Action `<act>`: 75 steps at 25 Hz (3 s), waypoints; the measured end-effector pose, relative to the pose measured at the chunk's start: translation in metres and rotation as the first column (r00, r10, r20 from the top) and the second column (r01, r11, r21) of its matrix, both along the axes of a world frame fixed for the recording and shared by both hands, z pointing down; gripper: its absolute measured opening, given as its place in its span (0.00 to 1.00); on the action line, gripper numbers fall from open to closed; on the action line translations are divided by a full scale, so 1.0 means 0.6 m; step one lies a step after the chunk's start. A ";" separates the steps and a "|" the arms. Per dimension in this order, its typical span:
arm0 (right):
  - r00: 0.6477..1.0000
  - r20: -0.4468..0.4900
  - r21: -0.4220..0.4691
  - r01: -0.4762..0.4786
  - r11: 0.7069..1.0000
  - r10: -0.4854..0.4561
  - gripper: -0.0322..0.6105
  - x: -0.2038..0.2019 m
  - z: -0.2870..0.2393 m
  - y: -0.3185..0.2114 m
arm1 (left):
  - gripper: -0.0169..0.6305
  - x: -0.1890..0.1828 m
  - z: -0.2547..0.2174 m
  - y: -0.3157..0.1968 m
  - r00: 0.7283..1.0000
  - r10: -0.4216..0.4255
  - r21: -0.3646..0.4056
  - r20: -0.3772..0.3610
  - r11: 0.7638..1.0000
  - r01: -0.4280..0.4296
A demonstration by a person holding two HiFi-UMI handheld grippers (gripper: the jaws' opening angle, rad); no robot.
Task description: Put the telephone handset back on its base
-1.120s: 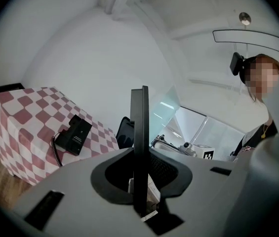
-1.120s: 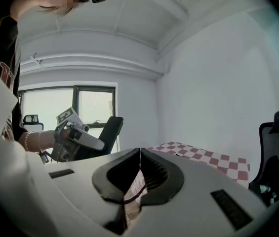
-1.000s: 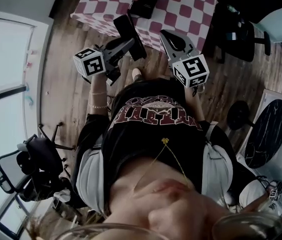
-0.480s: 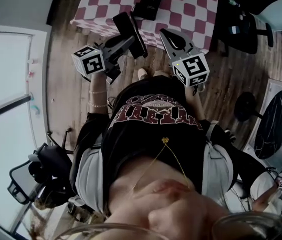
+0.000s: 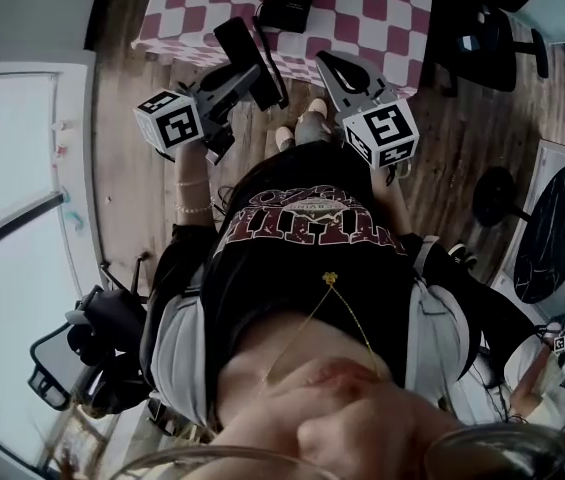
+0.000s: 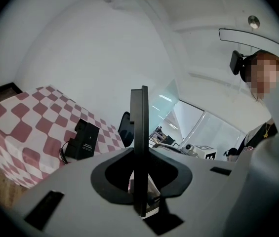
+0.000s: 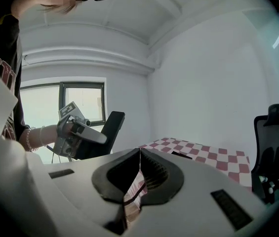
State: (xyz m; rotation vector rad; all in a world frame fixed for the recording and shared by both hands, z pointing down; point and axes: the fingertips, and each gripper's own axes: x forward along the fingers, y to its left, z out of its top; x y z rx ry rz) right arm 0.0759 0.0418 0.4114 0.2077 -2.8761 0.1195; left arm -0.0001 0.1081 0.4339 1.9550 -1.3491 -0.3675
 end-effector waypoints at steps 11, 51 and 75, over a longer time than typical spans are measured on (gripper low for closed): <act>0.999 0.006 -0.017 0.046 0.999 -0.045 0.08 -0.046 0.003 -0.059 | 0.15 -0.030 0.003 -0.043 0.999 -0.035 -0.024 0.008 0.999 0.035; 0.995 -0.003 -0.037 0.103 0.994 -0.104 0.08 -0.083 -0.003 -0.249 | 0.15 -0.044 -0.004 -0.255 0.998 0.002 -0.059 0.055 0.998 0.001; 0.995 -0.037 -0.044 -0.089 0.995 0.087 0.08 -0.193 0.003 -0.291 | 0.15 -0.134 0.003 -0.304 0.959 0.279 -0.090 0.049 0.958 -0.274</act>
